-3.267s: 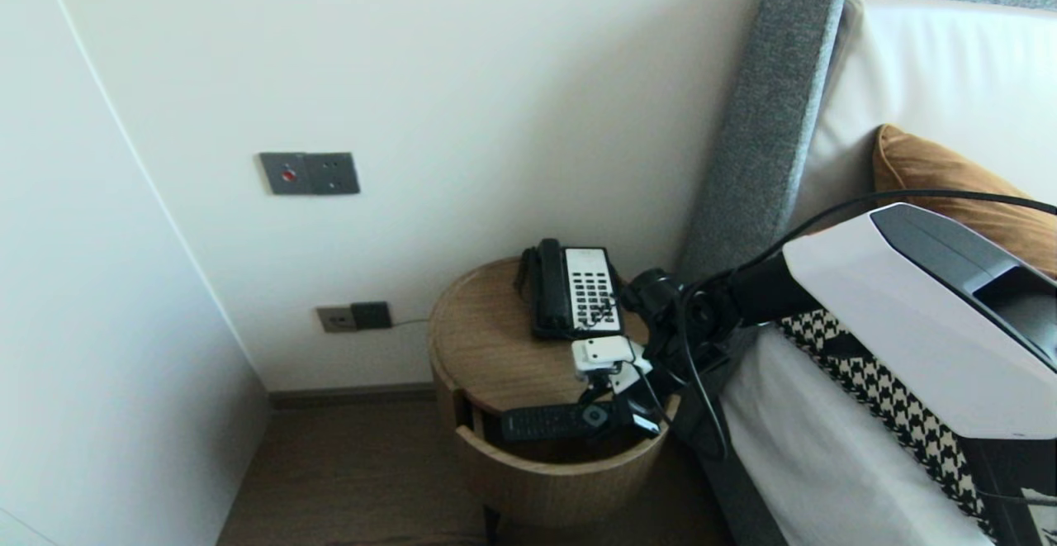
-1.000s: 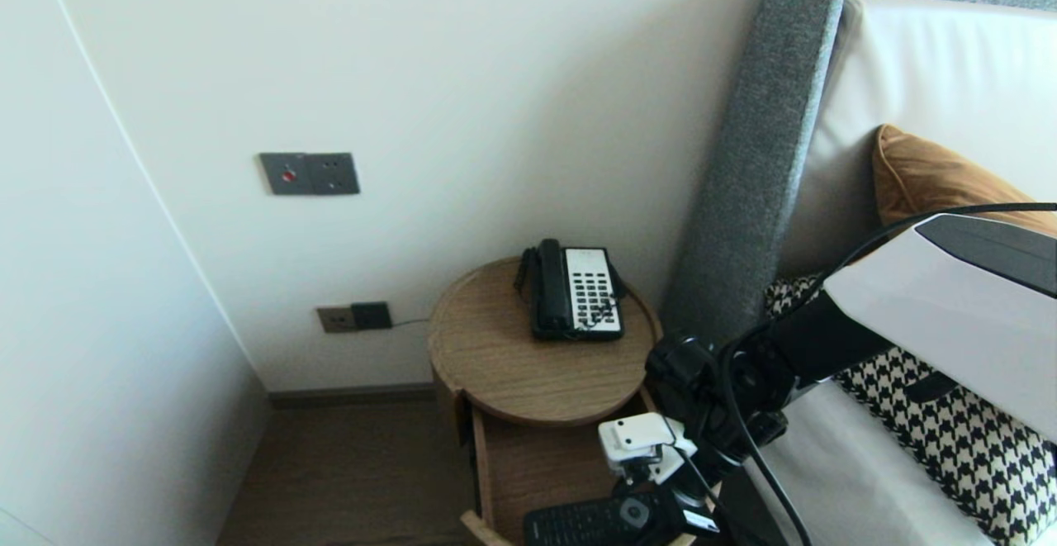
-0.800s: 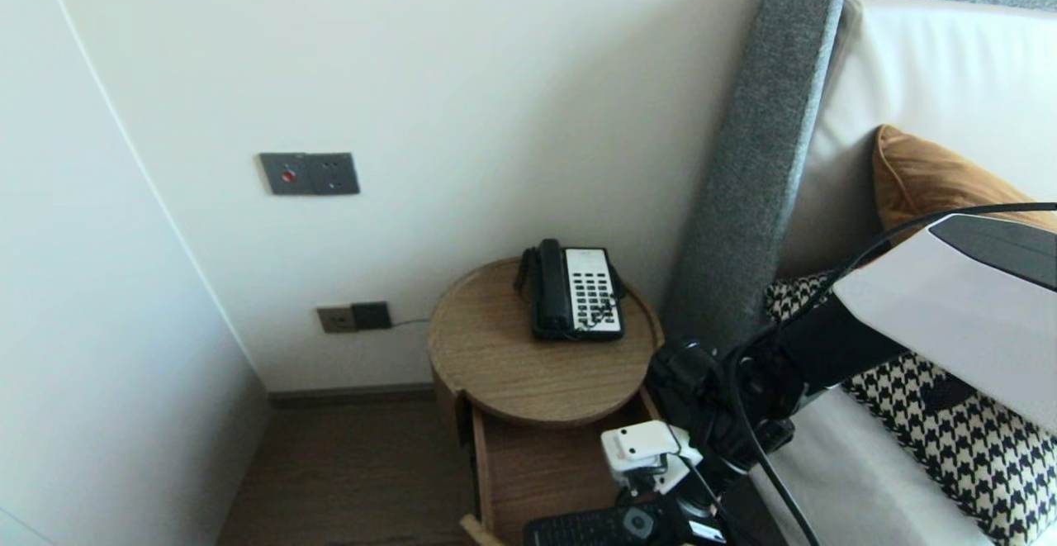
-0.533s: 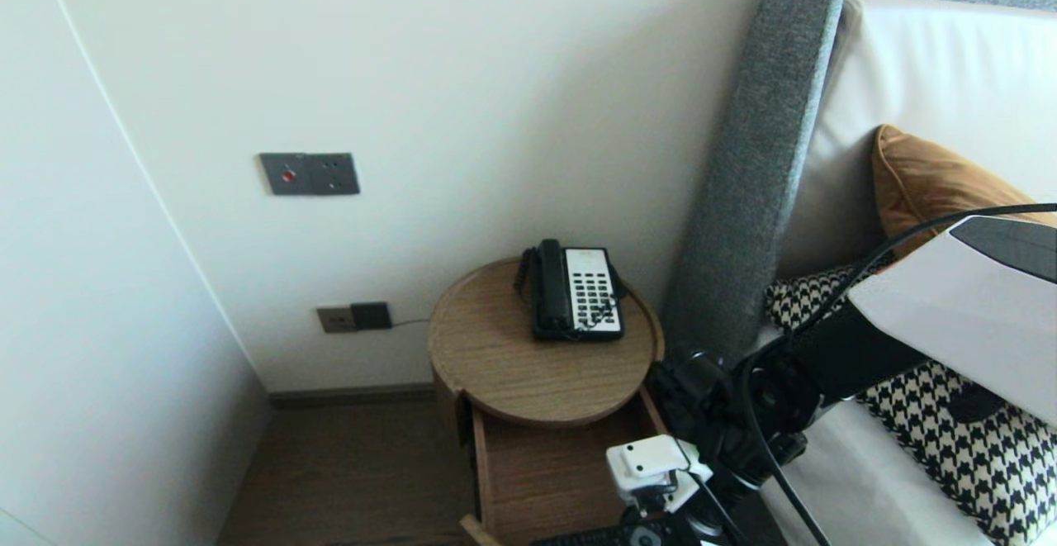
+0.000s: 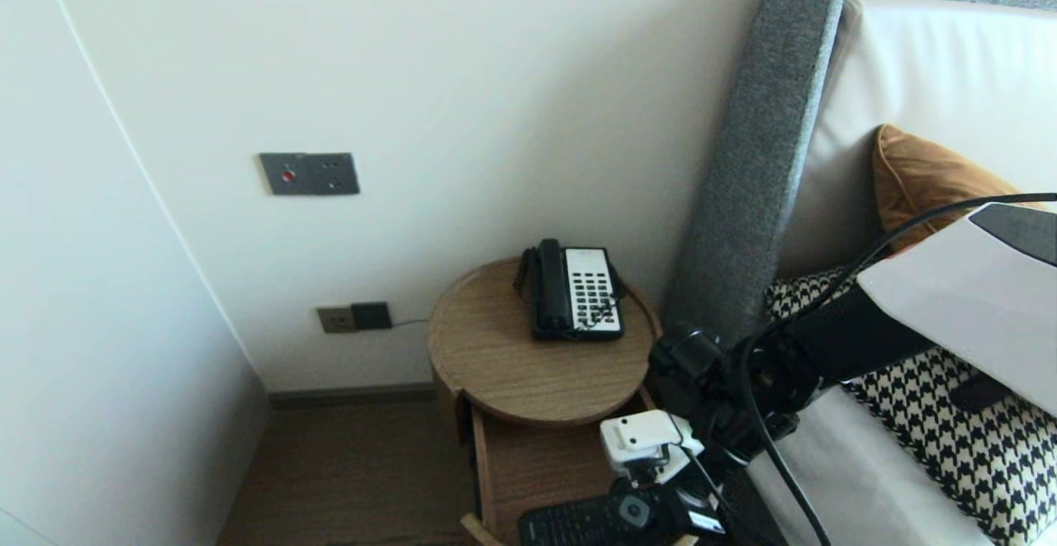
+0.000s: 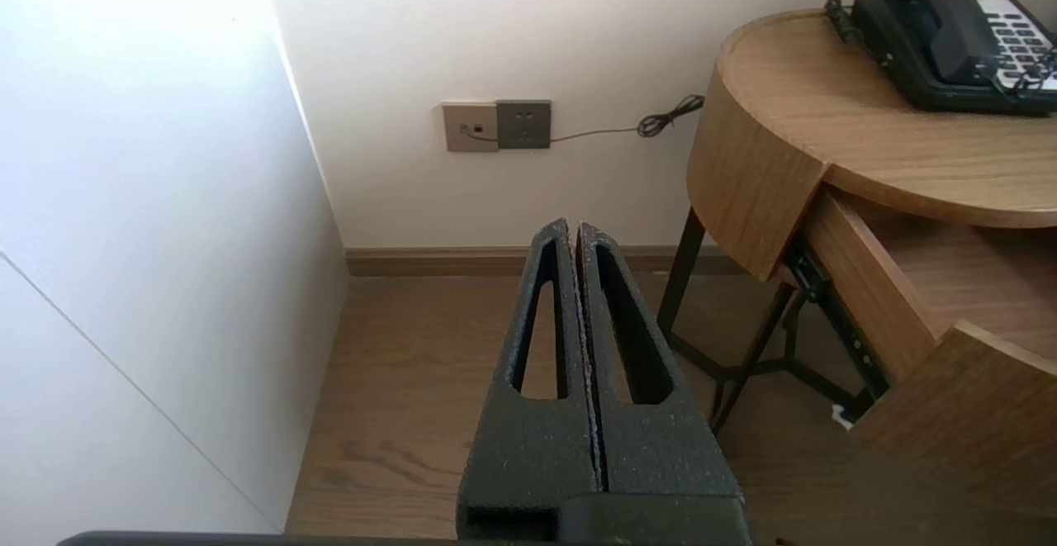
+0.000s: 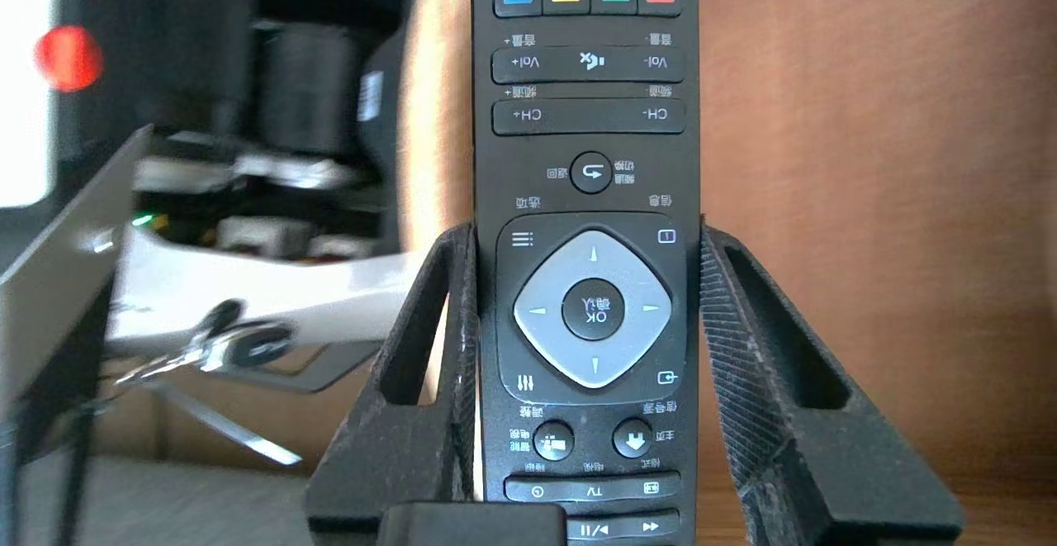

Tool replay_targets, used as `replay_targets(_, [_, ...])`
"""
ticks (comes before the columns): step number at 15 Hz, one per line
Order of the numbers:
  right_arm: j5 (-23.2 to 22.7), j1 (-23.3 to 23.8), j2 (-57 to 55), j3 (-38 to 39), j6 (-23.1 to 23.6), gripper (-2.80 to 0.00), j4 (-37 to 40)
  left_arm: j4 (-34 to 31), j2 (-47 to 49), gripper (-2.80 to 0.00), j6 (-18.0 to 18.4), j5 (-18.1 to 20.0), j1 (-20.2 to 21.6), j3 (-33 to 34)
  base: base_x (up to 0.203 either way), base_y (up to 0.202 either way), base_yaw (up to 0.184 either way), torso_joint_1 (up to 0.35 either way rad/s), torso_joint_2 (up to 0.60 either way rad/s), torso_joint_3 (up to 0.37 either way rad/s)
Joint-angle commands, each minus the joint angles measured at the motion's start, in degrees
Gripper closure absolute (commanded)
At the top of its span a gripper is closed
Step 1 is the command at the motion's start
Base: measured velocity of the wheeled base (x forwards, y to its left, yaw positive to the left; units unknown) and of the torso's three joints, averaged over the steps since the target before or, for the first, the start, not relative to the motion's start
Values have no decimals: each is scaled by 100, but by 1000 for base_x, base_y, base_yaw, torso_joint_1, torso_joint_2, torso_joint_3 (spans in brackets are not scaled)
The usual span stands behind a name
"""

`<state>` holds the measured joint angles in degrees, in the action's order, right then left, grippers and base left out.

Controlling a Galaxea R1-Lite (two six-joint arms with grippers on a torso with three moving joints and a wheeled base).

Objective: Open the nightstand drawer, then put the remote controls on the table in the drawer one by one

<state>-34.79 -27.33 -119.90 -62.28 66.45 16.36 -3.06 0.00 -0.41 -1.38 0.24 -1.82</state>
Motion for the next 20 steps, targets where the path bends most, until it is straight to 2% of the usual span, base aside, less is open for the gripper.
replay_targets(1, [-25, -5, 7, -320, 20, 0, 8, -2, -9, 0, -2, -3, 2, -3, 0, 0, 0, 0, 0, 0])
replay_targets(8, [312, -6, -736, -1405, 0, 0, -2, -2, -9, 0, -2, -3, 2, -3, 0, 0, 0, 0, 0, 0])
replay_targets(16, [323, -44, -1047, -1292, 18, 0, -39, -2, -9, 0, -2, -3, 2, 0, 0, 0, 0, 0, 0, 0])
replay_targets(20, [323, -37, -1415, -1311, 17, 0, -378, -2, -9, 0, -2, -3, 2, 4, 0, 0, 0, 0, 0, 0])
